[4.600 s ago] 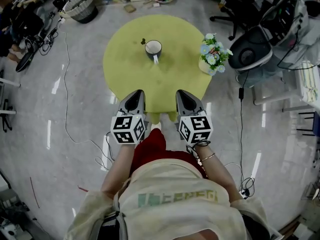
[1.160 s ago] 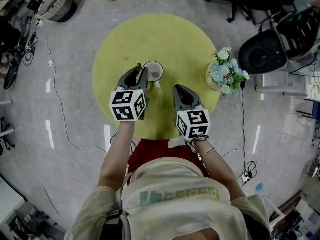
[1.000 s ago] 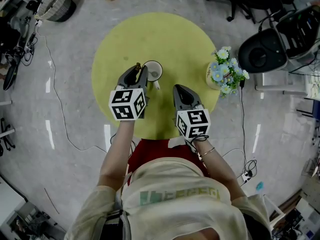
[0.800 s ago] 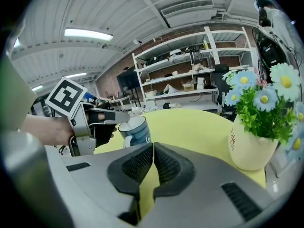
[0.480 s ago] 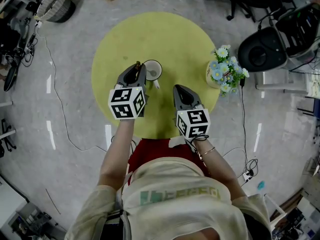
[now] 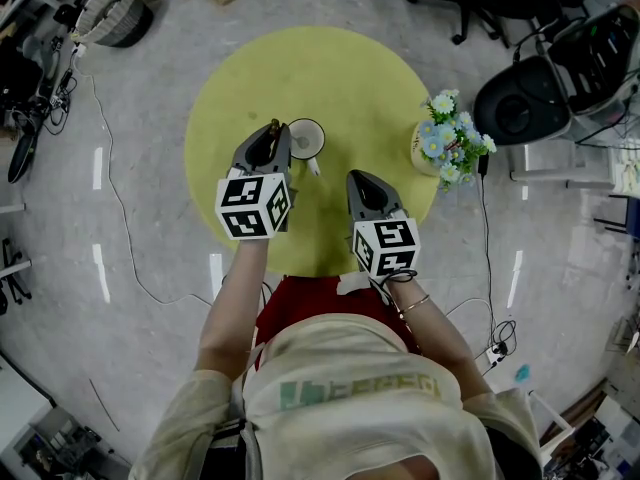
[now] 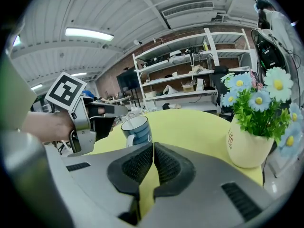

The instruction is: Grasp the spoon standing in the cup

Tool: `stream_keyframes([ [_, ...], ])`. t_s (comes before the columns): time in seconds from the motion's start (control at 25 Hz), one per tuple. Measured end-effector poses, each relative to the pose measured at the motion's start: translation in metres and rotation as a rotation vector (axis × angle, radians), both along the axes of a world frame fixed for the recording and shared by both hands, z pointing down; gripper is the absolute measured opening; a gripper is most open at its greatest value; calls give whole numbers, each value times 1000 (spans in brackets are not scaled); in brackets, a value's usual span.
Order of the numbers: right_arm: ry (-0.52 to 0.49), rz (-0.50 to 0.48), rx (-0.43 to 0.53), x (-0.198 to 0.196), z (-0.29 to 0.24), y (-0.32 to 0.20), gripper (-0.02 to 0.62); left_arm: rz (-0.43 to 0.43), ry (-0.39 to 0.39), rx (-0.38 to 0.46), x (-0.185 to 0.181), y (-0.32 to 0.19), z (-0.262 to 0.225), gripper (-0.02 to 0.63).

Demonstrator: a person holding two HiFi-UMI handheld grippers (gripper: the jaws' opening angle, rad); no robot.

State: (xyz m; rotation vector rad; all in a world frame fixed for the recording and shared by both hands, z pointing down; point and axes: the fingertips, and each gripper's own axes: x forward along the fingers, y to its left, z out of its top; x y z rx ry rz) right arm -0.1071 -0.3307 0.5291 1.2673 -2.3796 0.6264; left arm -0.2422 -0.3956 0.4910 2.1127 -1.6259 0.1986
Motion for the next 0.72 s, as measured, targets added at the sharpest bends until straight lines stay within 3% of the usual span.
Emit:
stream_keyframes([
  [0.72, 8, -24, 61, -9, -22, 17, 37, -31, 23, 121, -10, 24, -46, 58],
])
